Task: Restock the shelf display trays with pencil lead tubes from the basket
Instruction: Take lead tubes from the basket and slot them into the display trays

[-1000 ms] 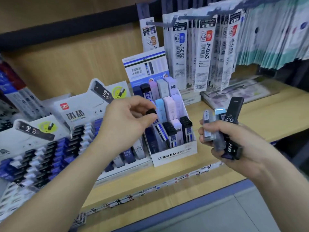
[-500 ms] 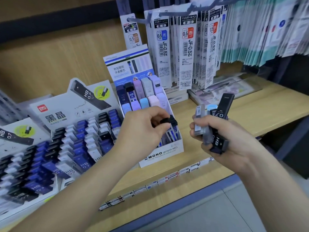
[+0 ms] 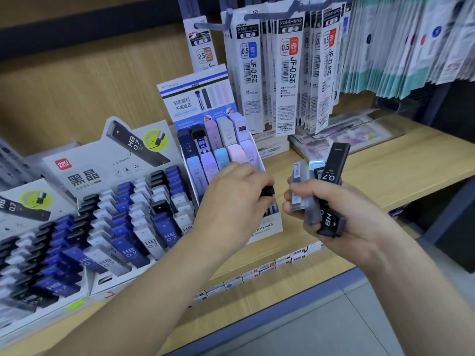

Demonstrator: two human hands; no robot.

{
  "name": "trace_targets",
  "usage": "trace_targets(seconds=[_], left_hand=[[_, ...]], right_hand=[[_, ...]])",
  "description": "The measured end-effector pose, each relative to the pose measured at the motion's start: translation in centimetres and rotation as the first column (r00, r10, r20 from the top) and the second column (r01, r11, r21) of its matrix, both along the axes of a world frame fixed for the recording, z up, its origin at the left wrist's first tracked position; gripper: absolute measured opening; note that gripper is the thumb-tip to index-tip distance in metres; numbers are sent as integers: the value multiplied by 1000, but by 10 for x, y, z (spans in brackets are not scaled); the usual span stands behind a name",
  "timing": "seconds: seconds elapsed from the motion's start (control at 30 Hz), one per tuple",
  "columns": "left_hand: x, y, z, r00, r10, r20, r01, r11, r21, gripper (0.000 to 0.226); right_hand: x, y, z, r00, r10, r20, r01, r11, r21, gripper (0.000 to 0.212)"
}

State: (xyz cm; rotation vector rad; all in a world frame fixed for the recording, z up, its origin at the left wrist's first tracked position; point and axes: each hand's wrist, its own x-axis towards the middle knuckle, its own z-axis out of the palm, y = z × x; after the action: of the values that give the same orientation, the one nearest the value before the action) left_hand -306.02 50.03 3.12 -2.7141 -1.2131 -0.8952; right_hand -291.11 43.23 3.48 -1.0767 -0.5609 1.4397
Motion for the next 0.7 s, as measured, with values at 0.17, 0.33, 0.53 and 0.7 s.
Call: trace_targets(seconds=[0.17, 0.33, 0.53, 0.7], left_hand=[[-3, -5, 16, 998, -32, -58, 36, 996, 80, 13], [-13, -36, 37, 925, -43, 379, 239, 840, -487, 37], [-30, -47, 26, 921, -150, 358, 272, 907, -321, 63], [-43, -45, 24, 939, -236, 252, 266, 960, -90, 51]], right_hand=[[-4, -1, 3, 997, 79, -27, -77, 996, 39, 26], [-12, -1, 4, 987, 128, -101, -119, 989, 84, 19], [-24, -3, 5, 970, 227, -89, -211, 964, 159, 25], [-32, -5, 6, 957, 250, -149, -228, 962, 150, 37]])
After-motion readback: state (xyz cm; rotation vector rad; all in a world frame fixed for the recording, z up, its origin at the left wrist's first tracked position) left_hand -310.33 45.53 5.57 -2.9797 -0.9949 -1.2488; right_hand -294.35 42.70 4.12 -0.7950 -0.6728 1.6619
